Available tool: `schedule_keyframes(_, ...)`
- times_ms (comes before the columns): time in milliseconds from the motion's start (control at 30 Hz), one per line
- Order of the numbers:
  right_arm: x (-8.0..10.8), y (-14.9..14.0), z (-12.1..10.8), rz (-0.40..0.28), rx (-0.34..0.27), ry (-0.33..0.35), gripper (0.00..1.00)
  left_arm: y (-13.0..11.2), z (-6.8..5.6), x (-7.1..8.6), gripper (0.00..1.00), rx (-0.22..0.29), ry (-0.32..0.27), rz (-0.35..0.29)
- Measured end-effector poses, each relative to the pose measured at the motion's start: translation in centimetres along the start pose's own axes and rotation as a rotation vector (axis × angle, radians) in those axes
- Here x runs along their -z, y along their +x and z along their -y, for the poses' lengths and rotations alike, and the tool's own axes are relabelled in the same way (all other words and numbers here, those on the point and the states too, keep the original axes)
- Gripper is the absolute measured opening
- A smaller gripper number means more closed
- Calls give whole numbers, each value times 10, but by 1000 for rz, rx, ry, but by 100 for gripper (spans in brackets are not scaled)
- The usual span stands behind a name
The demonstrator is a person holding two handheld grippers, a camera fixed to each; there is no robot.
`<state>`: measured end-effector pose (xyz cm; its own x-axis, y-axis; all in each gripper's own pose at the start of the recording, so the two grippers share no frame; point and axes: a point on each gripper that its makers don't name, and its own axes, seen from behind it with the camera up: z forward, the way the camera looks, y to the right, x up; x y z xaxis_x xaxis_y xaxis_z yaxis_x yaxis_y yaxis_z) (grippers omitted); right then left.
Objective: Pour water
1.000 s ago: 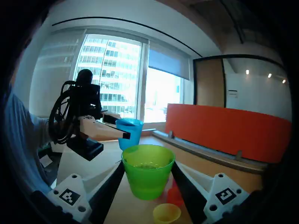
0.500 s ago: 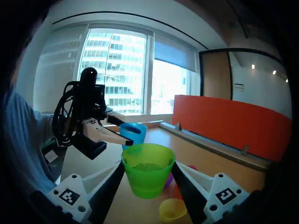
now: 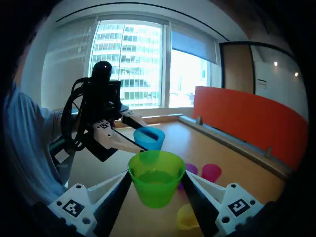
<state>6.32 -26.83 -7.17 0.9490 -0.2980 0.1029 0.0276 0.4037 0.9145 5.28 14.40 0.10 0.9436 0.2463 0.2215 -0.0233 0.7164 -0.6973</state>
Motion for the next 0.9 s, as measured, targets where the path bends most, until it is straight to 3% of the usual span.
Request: schedule_keyframes(900,-25,-47,6,159,15,74,90,-63,-9,-15,86,-36,-64,158)
